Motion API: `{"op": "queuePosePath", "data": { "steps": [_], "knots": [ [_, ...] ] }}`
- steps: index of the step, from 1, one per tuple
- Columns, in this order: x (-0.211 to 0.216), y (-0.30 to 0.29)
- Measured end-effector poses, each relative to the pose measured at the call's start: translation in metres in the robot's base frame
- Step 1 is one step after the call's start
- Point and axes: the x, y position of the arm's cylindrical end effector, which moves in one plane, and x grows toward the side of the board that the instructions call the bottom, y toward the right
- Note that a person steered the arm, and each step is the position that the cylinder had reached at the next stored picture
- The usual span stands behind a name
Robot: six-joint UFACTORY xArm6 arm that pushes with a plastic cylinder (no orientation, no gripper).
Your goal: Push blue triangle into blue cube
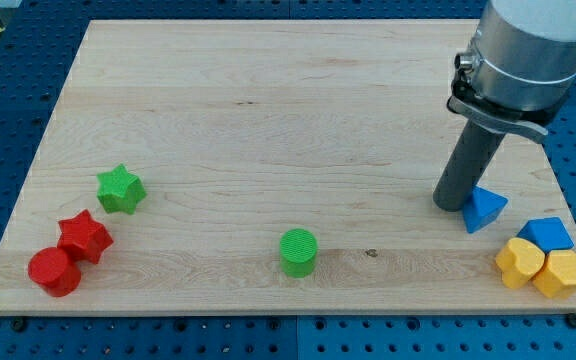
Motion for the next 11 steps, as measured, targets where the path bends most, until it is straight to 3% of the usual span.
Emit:
{"op": "queuePosePath", "data": {
  "steps": [3,4,5,6,7,8,11],
  "knots": [
    [0.012,0.083],
    [0.005,0.084],
    [-0.034,0.058],
    [-0.056,0.084],
    [-0.024,0.155],
    [-0.003,0.174],
    [0.016,0.126]
  ]
}}
